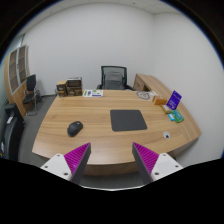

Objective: Arrange mouse

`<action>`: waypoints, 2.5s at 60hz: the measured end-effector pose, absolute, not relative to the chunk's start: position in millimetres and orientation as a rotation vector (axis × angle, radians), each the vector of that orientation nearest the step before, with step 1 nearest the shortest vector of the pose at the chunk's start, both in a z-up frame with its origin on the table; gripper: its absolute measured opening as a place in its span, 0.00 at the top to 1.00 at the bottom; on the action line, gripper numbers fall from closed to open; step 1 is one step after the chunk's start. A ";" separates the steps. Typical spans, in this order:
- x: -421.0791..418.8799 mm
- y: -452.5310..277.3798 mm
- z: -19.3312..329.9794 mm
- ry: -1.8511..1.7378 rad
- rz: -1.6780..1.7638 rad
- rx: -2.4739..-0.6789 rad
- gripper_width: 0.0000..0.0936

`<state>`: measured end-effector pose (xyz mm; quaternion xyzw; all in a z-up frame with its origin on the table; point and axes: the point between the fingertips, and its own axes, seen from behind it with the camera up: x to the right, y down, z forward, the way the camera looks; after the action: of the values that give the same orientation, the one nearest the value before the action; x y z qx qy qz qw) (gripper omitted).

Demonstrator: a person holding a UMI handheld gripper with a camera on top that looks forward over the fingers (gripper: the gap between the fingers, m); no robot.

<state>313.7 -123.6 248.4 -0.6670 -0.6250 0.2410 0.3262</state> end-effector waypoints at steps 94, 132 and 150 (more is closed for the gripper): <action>108.0 -329.1 5.9 -1.789 0.744 -1.825 0.08; 25.1 -339.3 -13.8 -1.878 0.754 -1.761 0.08; 25.2 -327.5 -12.4 -1.823 0.790 -1.835 0.47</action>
<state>25.2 -327.5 -12.4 -0.6624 -0.6581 0.2851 0.2165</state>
